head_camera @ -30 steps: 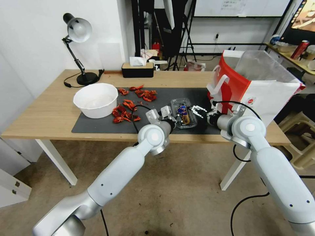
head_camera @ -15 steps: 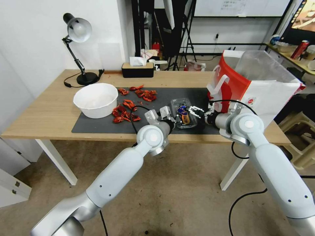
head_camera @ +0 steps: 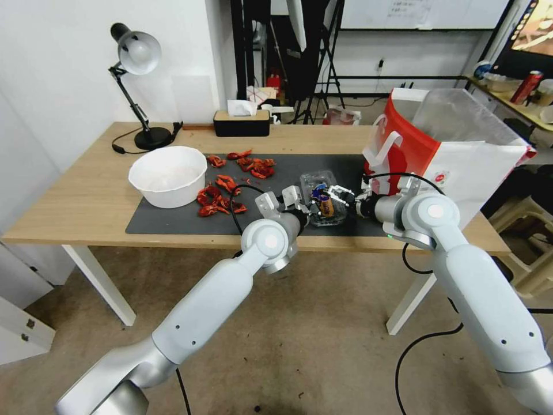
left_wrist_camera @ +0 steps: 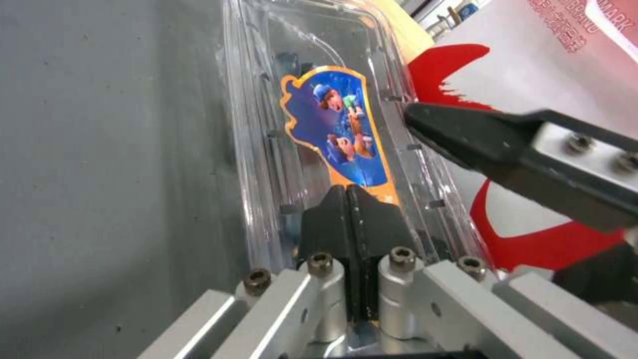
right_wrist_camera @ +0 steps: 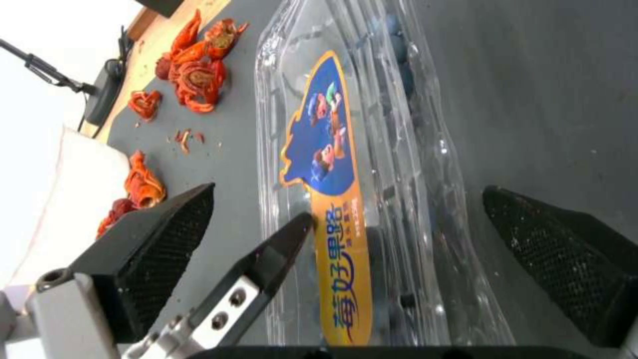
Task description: Close the takeout container lid, then place the container into the takeout bag.
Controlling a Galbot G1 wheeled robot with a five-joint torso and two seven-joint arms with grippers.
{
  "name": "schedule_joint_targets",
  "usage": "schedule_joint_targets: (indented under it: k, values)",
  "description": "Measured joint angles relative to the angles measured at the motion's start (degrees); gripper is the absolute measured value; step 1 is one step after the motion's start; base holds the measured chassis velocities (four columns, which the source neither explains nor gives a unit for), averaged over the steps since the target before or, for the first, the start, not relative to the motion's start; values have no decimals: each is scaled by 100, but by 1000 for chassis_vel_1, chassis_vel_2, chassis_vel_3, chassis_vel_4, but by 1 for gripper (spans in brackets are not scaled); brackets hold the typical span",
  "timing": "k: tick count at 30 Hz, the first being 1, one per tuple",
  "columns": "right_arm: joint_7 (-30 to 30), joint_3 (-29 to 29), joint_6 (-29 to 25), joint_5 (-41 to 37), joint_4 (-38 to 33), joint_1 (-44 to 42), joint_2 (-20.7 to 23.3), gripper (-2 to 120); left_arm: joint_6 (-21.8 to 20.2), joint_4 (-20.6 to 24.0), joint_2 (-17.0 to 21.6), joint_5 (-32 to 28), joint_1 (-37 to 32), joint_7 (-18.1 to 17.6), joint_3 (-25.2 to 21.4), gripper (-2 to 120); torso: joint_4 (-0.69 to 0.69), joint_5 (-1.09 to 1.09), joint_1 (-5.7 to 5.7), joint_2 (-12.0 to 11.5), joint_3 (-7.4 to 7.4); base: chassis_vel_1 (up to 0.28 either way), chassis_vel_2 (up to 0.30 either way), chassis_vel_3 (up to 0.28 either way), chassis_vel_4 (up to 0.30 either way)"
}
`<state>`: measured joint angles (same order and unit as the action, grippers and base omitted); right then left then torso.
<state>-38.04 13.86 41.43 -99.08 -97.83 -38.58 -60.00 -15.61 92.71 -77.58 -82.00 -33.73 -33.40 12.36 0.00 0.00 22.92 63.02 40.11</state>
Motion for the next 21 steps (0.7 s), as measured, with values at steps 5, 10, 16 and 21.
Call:
schedule_joint_targets:
  k: [5,10,16,21]
  values:
    - [-62,-54,-9,-61,73,86,-33,100,0,10,4,-5,-1,-1,-2,0,0,0,0,0,0,0,0,0,0]
    - [-133,-95,-10,-104,90,103,-41,92,0,25,-11,-5,-11,-6,-9,0,0,0,0,0,0,0,0,0,0]
    - [-176,-100,-6,-137,100,96,-46,68,4,30,-23,-5,-16,-12,0,0,0,0,0,0,0,0,0,0,0]
    - [-254,-90,-17,-176,119,73,-53,49,6,41,-20,-7,-13,-23,12,0,0,0,0,0,0,0,0,0,0]
